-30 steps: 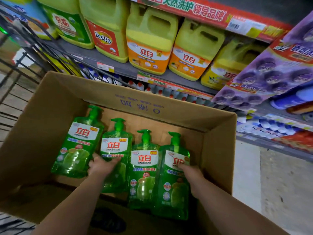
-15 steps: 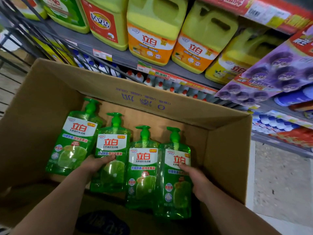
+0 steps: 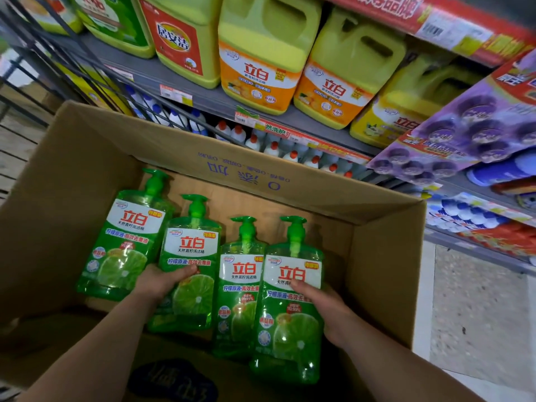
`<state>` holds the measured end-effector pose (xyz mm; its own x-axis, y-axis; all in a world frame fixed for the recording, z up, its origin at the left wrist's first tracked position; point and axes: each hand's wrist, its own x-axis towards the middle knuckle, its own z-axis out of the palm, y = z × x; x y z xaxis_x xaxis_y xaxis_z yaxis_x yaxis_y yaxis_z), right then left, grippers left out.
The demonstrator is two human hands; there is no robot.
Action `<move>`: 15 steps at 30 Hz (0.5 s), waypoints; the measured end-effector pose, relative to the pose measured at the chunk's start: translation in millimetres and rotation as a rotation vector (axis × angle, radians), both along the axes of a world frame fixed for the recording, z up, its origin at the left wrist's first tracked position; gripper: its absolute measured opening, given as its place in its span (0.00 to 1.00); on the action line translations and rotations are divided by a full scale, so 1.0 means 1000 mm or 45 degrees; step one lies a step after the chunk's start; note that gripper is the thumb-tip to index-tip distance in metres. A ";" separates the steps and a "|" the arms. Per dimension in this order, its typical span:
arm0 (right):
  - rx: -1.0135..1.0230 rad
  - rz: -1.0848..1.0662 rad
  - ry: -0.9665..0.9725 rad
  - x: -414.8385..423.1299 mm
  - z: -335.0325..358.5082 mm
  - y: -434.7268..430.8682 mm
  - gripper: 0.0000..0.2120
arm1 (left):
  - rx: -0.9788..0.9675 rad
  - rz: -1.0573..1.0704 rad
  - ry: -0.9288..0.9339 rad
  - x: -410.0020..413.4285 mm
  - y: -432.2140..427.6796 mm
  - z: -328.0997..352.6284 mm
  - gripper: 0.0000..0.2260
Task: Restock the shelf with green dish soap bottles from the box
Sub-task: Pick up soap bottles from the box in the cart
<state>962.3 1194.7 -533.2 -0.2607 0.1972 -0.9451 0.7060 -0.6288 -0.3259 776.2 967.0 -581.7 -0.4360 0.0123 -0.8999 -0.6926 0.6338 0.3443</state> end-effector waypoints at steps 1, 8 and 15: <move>0.034 0.012 0.008 -0.001 0.002 -0.002 0.29 | -0.012 0.002 0.022 0.001 0.000 0.000 0.20; 0.113 0.088 0.155 -0.008 0.029 -0.013 0.26 | 0.053 -0.021 0.078 0.008 -0.014 0.031 0.31; 0.151 0.159 0.340 -0.014 0.081 -0.011 0.28 | 0.157 0.072 0.236 0.024 -0.015 0.107 0.15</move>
